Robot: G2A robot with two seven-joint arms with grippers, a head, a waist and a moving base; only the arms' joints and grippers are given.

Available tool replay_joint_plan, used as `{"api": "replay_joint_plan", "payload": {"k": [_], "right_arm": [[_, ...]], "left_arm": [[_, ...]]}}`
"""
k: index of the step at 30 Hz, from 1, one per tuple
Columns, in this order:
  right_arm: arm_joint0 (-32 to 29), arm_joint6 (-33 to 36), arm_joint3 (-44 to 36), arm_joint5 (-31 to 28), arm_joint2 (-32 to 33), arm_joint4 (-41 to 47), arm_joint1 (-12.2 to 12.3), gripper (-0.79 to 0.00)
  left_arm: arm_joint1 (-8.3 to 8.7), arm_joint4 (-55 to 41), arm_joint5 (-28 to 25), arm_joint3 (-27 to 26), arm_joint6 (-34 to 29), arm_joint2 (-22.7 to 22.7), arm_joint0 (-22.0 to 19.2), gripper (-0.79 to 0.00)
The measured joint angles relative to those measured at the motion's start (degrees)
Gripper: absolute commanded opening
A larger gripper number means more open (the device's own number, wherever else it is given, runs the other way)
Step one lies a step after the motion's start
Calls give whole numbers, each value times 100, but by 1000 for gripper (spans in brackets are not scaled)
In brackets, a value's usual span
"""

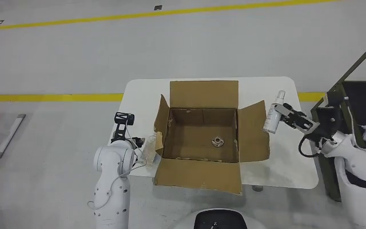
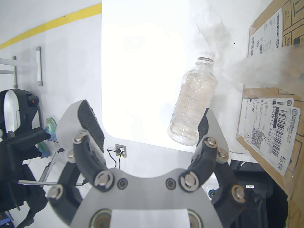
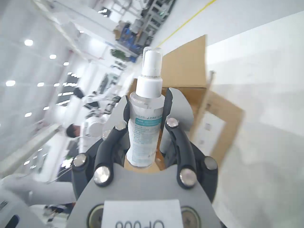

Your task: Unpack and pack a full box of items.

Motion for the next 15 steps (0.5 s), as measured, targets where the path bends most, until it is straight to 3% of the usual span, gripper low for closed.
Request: {"api": "replay_joint_plan", "payload": {"k": [6,10,15], "right_arm": [[-360,108,-793,1528,-232,-2447,96,-785],[-99,556,-436,2208,-958,-3765,134,-785],[487,880,434,2661,-1845,-4769,119,-785]], "left_arm": [[0,0,0,0,0,0,0,0],[0,0,0,0,0,0,0,0],[0,0,0,0,0,0,0,0]]}}
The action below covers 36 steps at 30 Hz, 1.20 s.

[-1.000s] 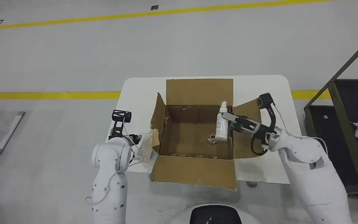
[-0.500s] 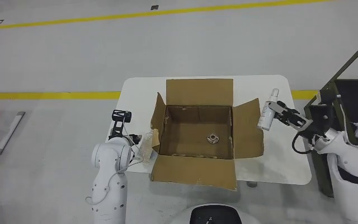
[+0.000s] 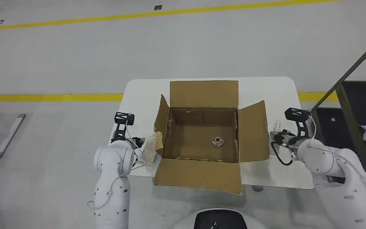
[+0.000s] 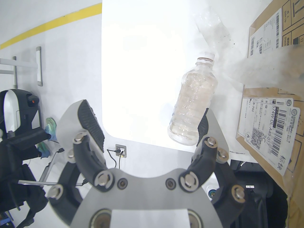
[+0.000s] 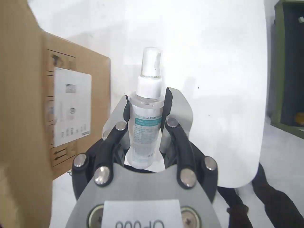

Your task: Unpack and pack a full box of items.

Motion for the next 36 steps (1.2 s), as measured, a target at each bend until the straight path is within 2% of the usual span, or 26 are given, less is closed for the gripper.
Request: {"api": "replay_joint_plan", "payload": {"k": [4,11,12,14,23,27,29,33,36], "right_arm": [[439,189,702,107,-537,-387,-31,-785],[917,338,1383,127,-985,-627,-72,-770],[953,362,1431,135,-1018,-689,-74,-690],[1017,404,1506,138,-1072,-709,-82,-619],[1083,435,1728,219,-1177,-742,-98,-496],[1082,458,1738,260,-1199,-769,-100,-388],[1073,464,1735,279,-1203,-765,-102,-234],[1043,456,1674,299,-1180,-742,-100,-302],[954,360,1418,431,-982,-669,-81,-292]], "left_arm": [[0,0,0,0,0,0,0,0],[0,0,0,0,0,0,0,0],[0,0,0,0,0,0,0,0],[0,0,0,0,0,0,0,0],[0,0,0,0,0,0,0,0],[0,0,0,0,0,0,0,0],[0,0,0,0,0,0,0,0],[0,0,0,0,0,0,0,0],[0,0,0,0,0,0,0,0]]}}
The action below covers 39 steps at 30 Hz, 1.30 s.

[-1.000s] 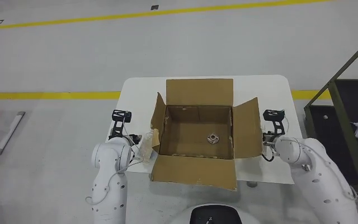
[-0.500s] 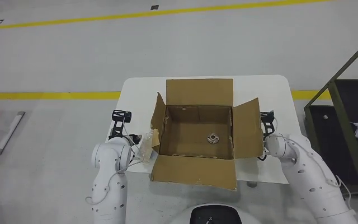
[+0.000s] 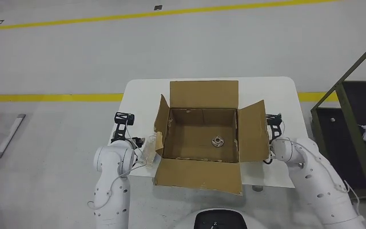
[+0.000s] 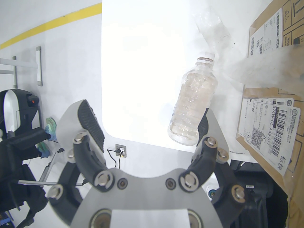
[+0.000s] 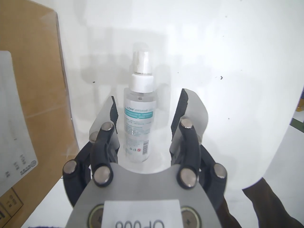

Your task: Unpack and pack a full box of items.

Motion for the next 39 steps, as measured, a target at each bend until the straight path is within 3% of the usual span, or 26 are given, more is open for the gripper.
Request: {"api": "replay_joint_plan", "payload": {"k": [3,4,6,7,8,13,18,22,28,35,39], "right_arm": [[-229,-259,-503,289,499,227,40,-231],[-360,-428,-773,415,760,376,55,-332],[-594,-722,-1250,591,1140,660,62,-443],[-751,-905,-1574,646,1342,863,60,-665],[-859,-1045,-1812,643,1461,1014,56,-785],[-1275,-2068,-3061,202,1599,1533,18,-785],[-1006,-2111,-3403,-332,899,1705,-2,-785],[-359,-1964,-2890,-512,-184,701,-42,-785],[717,-1642,-1544,-256,-1705,26,-251,-785],[1562,-1291,6,-309,-2558,201,-494,-785],[1627,-1250,118,-306,-2590,154,-504,-785]], "left_arm": [[0,0,0,0,0,0,0,0],[0,0,0,0,0,0,0,0],[0,0,0,0,0,0,0,0],[0,0,0,0,0,0,0,0],[0,0,0,0,0,0,0,0],[0,0,0,0,0,0,0,0],[0,0,0,0,0,0,0,0],[0,0,0,0,0,0,0,0],[0,0,0,0,0,0,0,0],[0,0,0,0,0,0,0,0],[0,0,0,0,0,0,0,0]]}}
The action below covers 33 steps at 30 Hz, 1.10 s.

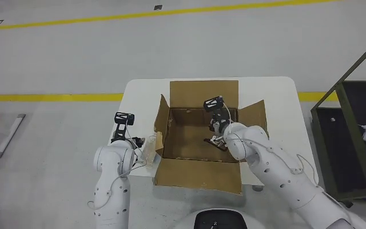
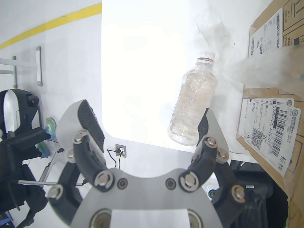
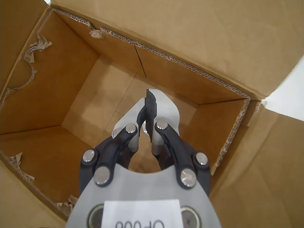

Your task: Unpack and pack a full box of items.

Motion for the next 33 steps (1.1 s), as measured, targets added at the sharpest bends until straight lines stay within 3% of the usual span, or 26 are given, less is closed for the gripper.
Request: {"api": "replay_joint_plan", "payload": {"k": [14,17,20,25,28,33], "right_arm": [[-10,-51,108,-126,-50,157,-36,-785],[133,140,213,114,-253,232,-133,-785],[260,619,150,628,-532,71,-231,-785],[651,2097,42,1273,-1058,-504,-380,-785],[833,2680,211,1238,-1177,-834,-423,-785],[959,2887,378,917,-984,-743,-449,-785]], "left_arm": [[0,0,0,0,0,0,0,0],[0,0,0,0,0,0,0,0],[0,0,0,0,0,0,0,0],[0,0,0,0,0,0,0,0],[0,0,0,0,0,0,0,0],[0,0,0,0,0,0,0,0]]}}
